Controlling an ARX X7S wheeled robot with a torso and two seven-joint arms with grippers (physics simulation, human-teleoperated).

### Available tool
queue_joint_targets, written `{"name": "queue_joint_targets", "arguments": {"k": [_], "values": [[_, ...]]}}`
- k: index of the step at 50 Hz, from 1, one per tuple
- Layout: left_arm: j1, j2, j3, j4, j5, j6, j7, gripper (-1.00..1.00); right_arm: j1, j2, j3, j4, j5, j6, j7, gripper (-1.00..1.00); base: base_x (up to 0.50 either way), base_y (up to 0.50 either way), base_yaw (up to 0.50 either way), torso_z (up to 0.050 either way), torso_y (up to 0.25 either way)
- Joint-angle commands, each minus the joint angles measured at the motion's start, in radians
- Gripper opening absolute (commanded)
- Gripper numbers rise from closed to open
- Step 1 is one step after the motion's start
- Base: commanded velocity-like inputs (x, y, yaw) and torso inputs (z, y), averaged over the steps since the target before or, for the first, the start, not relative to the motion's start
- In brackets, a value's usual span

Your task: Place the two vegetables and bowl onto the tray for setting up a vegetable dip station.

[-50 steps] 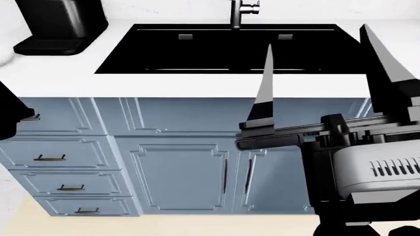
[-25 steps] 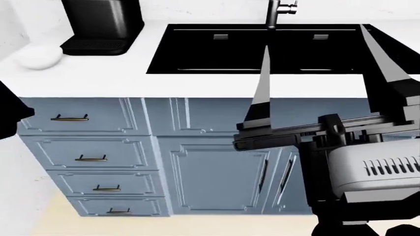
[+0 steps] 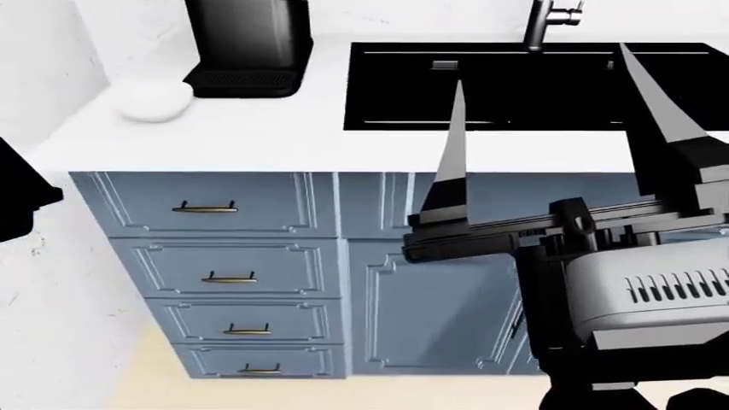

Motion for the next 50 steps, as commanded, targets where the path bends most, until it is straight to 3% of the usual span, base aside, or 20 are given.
{"name": "queue_joint_targets", "arguments": {"k": [1, 38, 50], "values": [[-0.001, -0.003, 0.005, -0.001, 0.000, 0.001, -0.002, 1.00, 0.005, 0.001, -0.004, 0.002, 0.005, -0.003, 0.004, 1.00, 0.02, 0.50, 0.00, 0.000, 0.000], [-0.005, -0.005, 0.026, -0.011, 0.008, 0.006, -0.002, 1.00, 0.005, 0.007, -0.018, 0.015, 0.004, -0.034, 0.001, 1.00, 0.03, 0.50, 0.00, 0.000, 0.000], [-0.006, -0.010, 0.023, -0.009, 0.004, 0.008, -0.007, 1.00, 0.001, 0.012, -0.025, 0.020, -0.009, -0.058, -0.009, 1.00, 0.38, 0.36, 0.00, 0.000, 0.000]]}}
